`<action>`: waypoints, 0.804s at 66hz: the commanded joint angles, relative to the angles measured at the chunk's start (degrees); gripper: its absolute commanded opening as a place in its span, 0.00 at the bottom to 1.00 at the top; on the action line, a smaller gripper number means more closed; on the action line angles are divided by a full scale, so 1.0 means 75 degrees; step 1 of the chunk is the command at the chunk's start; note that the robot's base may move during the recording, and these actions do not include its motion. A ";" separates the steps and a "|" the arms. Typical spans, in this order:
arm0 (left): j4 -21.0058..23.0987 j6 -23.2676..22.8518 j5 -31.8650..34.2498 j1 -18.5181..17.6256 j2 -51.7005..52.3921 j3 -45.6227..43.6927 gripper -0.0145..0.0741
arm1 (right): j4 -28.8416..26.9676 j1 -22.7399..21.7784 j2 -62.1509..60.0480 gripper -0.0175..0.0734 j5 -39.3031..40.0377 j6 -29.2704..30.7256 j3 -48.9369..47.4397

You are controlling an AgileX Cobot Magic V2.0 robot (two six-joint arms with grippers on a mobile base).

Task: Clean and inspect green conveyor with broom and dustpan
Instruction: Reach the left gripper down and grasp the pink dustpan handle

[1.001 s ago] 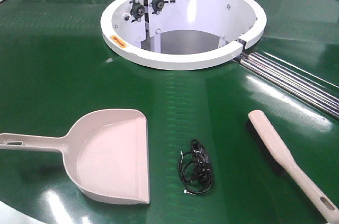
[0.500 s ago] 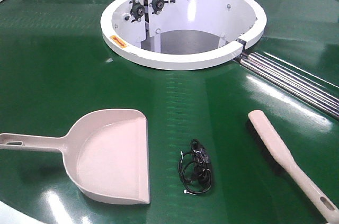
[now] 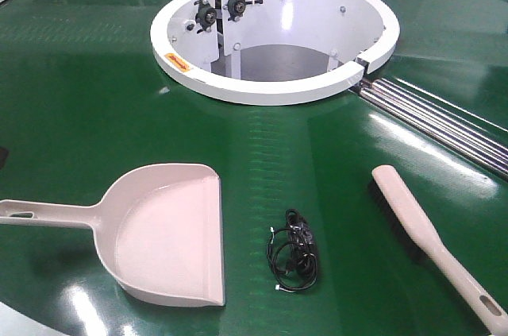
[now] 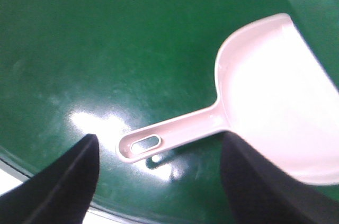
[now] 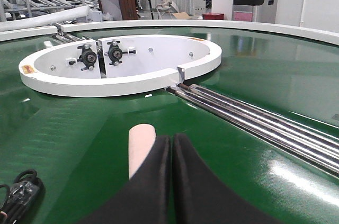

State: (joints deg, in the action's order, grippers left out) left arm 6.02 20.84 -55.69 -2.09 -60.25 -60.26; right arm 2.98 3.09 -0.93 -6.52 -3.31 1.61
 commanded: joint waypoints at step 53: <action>0.0131 0.5922 -0.0352 -0.0932 -0.3179 -0.1824 0.81 | 0.0039 0.0006 -0.0089 0.18 0.0575 0.0016 0.0153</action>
State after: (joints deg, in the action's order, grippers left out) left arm 9.71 64.15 -58.78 -8.30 -84.36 -72.17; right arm 2.98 3.09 -0.93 -6.52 -3.31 1.61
